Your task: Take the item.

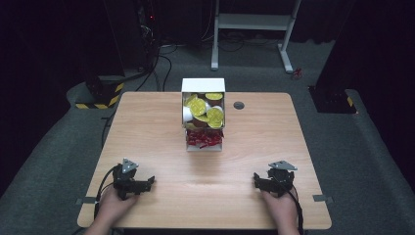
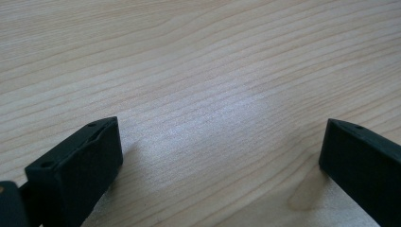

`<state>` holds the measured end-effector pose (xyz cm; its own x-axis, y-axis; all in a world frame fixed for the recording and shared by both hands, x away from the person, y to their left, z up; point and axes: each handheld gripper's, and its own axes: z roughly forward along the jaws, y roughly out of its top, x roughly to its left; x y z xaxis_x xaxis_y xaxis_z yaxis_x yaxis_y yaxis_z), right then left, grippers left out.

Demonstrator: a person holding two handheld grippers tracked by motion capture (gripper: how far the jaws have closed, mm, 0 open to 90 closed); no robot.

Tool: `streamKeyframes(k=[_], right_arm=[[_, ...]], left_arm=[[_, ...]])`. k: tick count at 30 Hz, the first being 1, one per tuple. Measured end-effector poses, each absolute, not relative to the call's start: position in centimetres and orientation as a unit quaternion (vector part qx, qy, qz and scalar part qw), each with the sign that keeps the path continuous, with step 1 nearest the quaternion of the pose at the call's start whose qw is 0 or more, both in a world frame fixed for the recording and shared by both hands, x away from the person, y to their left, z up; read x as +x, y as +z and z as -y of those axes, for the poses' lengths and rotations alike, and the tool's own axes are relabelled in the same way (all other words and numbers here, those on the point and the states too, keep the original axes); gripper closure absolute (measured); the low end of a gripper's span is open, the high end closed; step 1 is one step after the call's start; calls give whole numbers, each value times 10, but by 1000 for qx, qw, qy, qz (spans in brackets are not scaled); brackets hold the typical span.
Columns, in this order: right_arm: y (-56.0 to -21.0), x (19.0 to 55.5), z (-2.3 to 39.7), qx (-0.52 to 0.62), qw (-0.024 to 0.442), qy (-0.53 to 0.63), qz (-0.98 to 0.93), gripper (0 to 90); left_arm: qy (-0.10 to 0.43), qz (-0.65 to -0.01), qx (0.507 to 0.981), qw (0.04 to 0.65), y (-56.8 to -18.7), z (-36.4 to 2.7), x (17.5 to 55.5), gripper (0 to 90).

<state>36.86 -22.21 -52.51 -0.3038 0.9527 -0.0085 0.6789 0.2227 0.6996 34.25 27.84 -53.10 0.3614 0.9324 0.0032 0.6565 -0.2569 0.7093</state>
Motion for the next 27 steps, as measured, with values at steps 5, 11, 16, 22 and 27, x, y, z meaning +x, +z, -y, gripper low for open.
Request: streamKeyframes(k=[5,11,16,22,27], right_arm=[[-525,369,222,544,227,303,-749,87],[-525,369,222,544,227,303,-749,87],[-525,368,223,543,228,302,-750,89],[-525,368,223,543,228,302,-750,89],[-525,368,223,543,228,304,-749,101]], left_arm=[[218,-521,762,316,-531,-278,342,6],[218,-521,762,316,-531,-278,343,5],[218,-521,762,316,-531,-278,343,6],[218,-521,762,316,-531,-278,343,6],[218,-521,762,316,-531,-278,343,6]])
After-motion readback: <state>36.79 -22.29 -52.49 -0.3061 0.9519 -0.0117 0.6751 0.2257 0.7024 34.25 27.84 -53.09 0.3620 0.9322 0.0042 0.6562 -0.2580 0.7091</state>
